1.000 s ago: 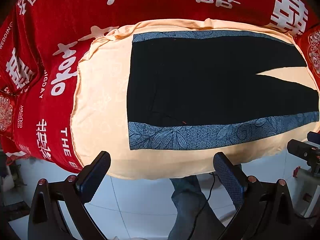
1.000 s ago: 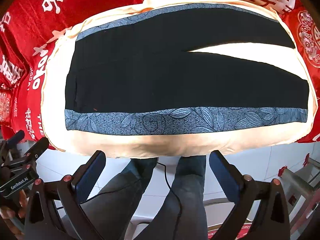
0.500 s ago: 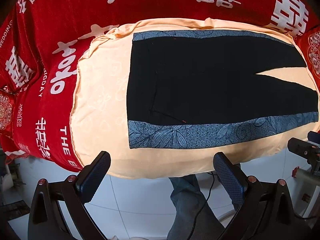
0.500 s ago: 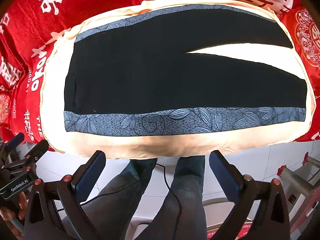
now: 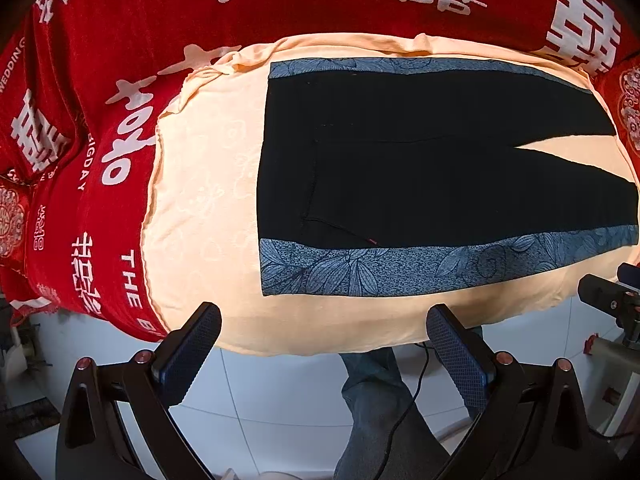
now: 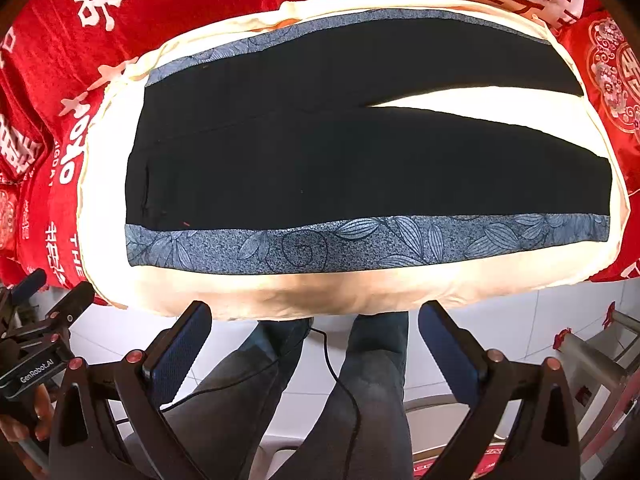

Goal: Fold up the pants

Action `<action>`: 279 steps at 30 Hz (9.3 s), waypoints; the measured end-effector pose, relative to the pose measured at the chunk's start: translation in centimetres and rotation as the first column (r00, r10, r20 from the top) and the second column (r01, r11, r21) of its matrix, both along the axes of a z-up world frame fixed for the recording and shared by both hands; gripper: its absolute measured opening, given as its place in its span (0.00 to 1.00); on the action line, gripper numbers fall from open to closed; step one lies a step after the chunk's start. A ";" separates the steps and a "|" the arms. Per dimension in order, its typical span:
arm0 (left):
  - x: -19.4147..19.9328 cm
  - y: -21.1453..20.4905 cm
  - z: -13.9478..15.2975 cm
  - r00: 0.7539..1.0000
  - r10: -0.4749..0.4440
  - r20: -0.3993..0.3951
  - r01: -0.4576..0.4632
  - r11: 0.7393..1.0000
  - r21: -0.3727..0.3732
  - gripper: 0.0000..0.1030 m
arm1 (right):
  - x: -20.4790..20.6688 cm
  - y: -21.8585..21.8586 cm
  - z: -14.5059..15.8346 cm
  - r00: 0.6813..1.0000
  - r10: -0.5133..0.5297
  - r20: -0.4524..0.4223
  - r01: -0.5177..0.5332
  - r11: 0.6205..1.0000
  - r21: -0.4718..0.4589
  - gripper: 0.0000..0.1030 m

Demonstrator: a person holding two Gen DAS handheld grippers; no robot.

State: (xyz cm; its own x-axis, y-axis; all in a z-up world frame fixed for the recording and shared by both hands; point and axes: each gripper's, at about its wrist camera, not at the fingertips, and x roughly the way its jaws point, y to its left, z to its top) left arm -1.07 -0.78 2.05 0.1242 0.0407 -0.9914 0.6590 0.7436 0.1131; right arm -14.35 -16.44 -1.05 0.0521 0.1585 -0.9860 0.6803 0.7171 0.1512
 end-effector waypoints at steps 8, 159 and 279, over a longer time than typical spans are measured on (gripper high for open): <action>-0.3 -0.7 0.1 1.000 -0.016 0.006 0.016 1.000 0.006 1.00 | -0.1 -0.4 0.1 1.000 -0.001 0.000 0.001 1.000 0.001 1.00; 16.6 -19.0 -17.5 0.970 0.215 0.112 -0.204 0.974 -0.102 0.87 | 20.9 -21.6 -15.8 0.917 0.075 0.391 -0.169 0.963 0.212 0.43; -10.2 -40.4 -17.2 0.994 0.105 0.033 -0.102 0.992 -0.080 0.80 | -10.8 -52.4 -10.8 0.945 -0.201 0.256 0.219 0.975 -0.040 0.64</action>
State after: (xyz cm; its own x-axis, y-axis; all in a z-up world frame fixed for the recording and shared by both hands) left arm -11.28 -41.20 -15.15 0.1596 -0.0224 -0.9869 0.5747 0.8149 0.0744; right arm -25.14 -68.81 -11.90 0.3224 0.0514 -0.9452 0.7633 0.5765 0.2917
